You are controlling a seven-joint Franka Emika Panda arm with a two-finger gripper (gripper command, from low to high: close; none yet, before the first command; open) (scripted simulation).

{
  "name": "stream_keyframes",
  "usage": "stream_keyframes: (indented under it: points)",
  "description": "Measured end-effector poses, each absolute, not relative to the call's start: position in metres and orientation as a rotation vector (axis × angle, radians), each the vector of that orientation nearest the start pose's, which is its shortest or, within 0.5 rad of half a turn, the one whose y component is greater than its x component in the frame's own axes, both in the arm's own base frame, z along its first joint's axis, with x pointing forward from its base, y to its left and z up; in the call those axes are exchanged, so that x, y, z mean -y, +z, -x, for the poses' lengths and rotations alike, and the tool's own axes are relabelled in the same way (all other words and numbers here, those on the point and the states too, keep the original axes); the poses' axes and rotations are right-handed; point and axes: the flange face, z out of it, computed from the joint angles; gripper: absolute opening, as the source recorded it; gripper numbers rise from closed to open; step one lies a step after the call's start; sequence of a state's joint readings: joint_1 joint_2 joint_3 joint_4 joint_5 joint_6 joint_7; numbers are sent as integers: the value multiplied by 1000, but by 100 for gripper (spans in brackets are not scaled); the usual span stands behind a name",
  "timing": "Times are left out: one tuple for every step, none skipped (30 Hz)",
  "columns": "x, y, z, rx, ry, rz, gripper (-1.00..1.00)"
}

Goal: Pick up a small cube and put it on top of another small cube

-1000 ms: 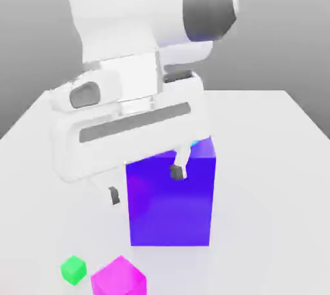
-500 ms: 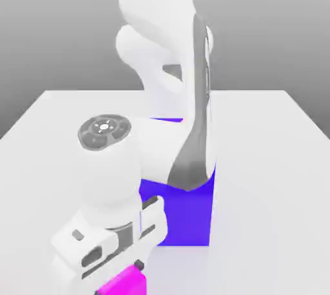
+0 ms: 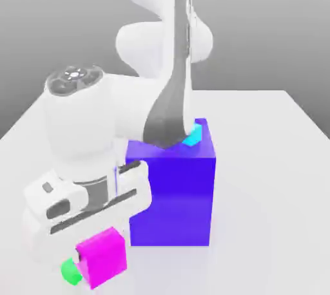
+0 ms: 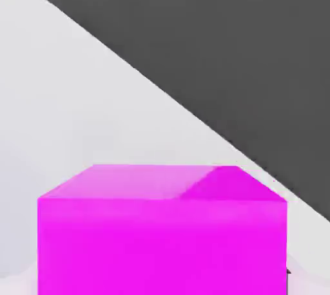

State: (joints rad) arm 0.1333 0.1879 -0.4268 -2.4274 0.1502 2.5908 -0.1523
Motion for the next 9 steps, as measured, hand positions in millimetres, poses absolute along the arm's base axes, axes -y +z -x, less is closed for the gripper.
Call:
stream_keyframes:
  points:
    - [160, 240, -460, -481, 3, 3103, -100]
    - [166, 236, -457, -515, 1, 3098, -100]
    - [168, 227, -456, -532, -1, 3095, -100]
    - [170, 217, -455, -540, -1, 3094, -100]
    - [170, 204, -455, -544, -1, 3093, -100]
    - [171, 191, -454, -548, 0, 3093, -100]
    - [171, 184, -453, -550, 1, 3092, 100]
    - [171, 184, -453, -550, 1, 3092, 100]
    - [171, 184, -453, -550, 1, 3092, 100]
